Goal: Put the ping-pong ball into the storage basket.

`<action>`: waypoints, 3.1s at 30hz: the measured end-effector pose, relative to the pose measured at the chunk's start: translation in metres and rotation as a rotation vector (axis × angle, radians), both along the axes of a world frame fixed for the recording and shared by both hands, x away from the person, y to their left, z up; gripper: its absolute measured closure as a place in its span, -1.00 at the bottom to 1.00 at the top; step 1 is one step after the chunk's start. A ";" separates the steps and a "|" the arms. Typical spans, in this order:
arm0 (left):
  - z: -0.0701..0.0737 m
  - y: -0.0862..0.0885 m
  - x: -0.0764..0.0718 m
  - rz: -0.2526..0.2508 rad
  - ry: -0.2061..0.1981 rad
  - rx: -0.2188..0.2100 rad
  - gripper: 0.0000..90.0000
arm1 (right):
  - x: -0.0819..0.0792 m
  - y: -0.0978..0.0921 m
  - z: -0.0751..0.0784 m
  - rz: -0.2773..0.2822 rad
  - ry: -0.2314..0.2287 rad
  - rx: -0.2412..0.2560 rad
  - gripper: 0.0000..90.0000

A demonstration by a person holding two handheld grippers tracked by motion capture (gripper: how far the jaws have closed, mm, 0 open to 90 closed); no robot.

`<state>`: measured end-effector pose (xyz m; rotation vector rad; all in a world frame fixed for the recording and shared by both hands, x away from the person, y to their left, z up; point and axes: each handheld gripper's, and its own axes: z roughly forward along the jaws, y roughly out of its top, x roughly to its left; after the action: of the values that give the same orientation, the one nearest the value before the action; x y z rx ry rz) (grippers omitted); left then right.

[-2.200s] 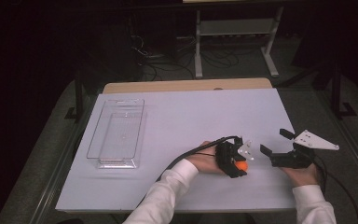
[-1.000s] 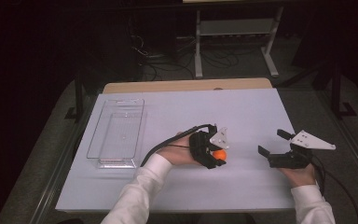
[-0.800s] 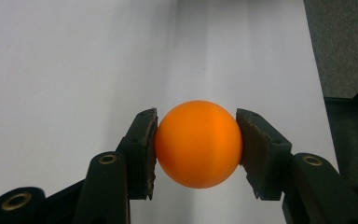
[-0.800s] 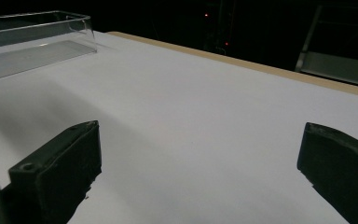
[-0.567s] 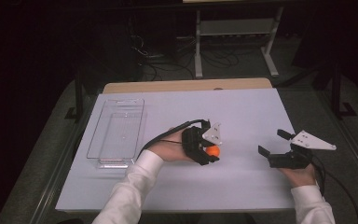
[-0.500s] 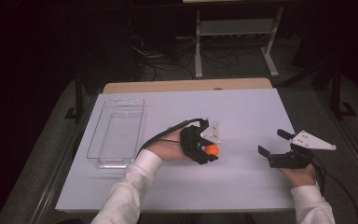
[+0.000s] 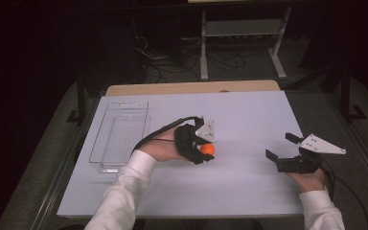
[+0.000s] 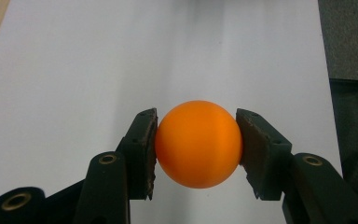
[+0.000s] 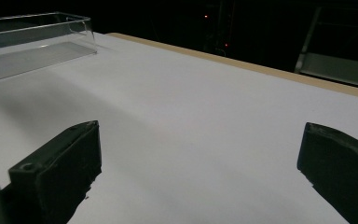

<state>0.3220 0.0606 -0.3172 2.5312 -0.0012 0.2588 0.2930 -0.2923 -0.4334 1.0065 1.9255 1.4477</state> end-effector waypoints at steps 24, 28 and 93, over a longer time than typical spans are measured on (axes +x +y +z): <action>0.013 0.049 0.012 0.091 0.003 0.042 0.13 | 0.001 0.000 0.000 0.001 -0.001 -0.003 -1.00; 0.013 0.058 0.015 0.097 0.016 0.070 0.13 | 0.001 -0.001 0.000 0.000 0.002 -0.004 -1.00; 0.044 0.163 0.026 0.345 0.014 0.186 0.13 | 0.000 0.002 -0.001 0.001 0.007 -0.018 -1.00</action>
<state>0.3477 0.2238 -0.2737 2.7085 0.4391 0.3923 0.2933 -0.2904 -0.4342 1.0032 1.9412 1.4267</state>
